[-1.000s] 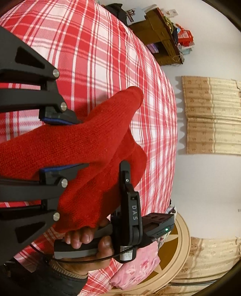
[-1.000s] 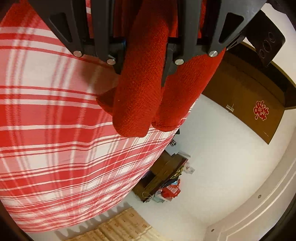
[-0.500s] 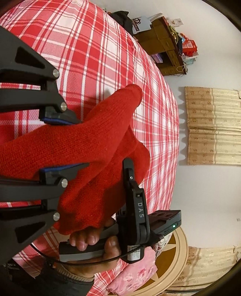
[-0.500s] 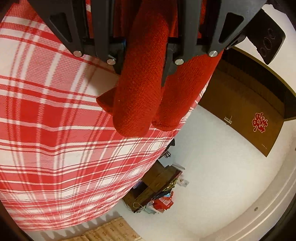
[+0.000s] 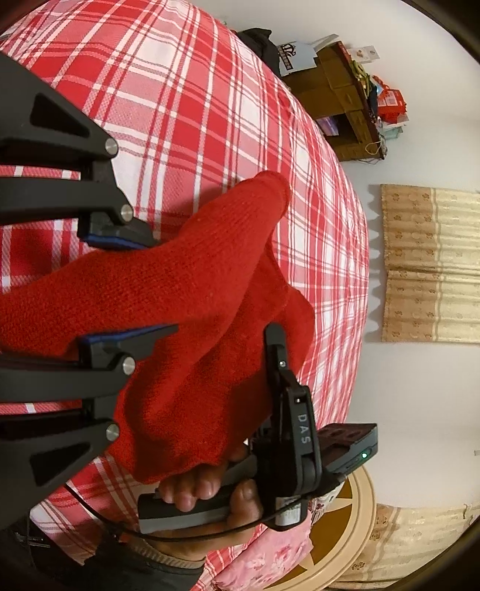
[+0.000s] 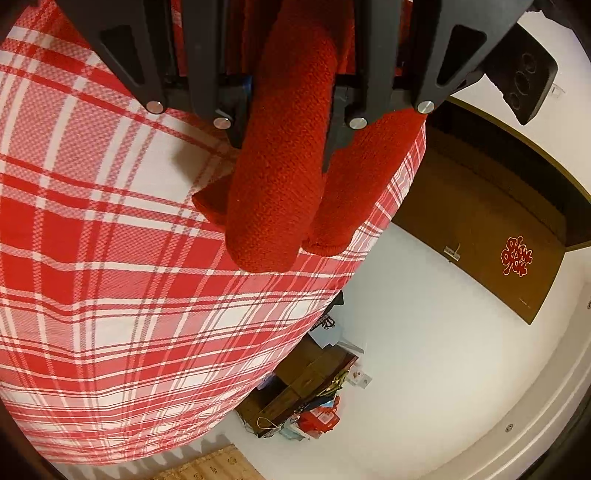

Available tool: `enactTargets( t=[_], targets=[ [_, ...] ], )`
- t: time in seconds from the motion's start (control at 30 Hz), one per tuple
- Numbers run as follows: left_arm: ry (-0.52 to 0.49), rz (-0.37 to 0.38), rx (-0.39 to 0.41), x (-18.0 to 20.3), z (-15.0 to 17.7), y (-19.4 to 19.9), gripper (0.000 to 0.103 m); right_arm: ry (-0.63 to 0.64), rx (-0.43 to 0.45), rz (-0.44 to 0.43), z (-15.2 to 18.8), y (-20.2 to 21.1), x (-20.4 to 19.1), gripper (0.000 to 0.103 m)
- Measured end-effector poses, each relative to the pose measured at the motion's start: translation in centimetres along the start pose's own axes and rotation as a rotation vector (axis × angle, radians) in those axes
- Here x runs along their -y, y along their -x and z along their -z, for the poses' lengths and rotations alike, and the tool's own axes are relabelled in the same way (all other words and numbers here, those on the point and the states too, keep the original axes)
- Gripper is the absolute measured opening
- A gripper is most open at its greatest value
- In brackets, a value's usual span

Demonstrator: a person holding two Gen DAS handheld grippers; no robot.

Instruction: Fold small clothes

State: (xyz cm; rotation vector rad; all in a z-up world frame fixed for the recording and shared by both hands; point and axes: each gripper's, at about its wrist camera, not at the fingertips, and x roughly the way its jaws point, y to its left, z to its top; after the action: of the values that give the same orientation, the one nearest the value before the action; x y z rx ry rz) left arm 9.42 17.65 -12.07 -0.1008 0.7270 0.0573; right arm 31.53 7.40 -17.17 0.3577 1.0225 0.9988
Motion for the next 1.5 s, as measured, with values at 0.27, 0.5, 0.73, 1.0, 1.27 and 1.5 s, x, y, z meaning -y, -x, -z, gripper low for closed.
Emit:
enactTargets(
  t=[0.27,0.5,0.73,1.0,1.27,1.5],
  targets=[
    [0.009,0.003,-0.013,-0.6,1.0,-0.5,0.035,-0.024,-0.007,0.013,0.1,-0.4,0.8,0.027],
    [0.023,0.013,-0.019,-1.1,1.6,-0.7,0.035,-0.039,-0.007,0.024,0.4,-0.4,1.6,0.027],
    [0.014,0.001,-0.021,-1.0,2.0,-0.7,0.045,-0.072,-0.018,0.055,1.0,-0.5,2.4,0.029],
    [0.009,-0.041,0.03,-0.9,1.2,2.0,0.06,-0.041,0.057,0.118,1.8,2.8,1.0,0.034],
    [0.033,-0.17,0.099,-2.4,0.4,2.1,0.085,0.082,0.151,-0.031,4.8,8.7,-5.1,0.035],
    [0.105,-0.185,0.011,-4.6,2.2,-0.7,0.093,0.056,-0.002,0.041,10.0,5.3,-3.7,0.035]
  ],
)
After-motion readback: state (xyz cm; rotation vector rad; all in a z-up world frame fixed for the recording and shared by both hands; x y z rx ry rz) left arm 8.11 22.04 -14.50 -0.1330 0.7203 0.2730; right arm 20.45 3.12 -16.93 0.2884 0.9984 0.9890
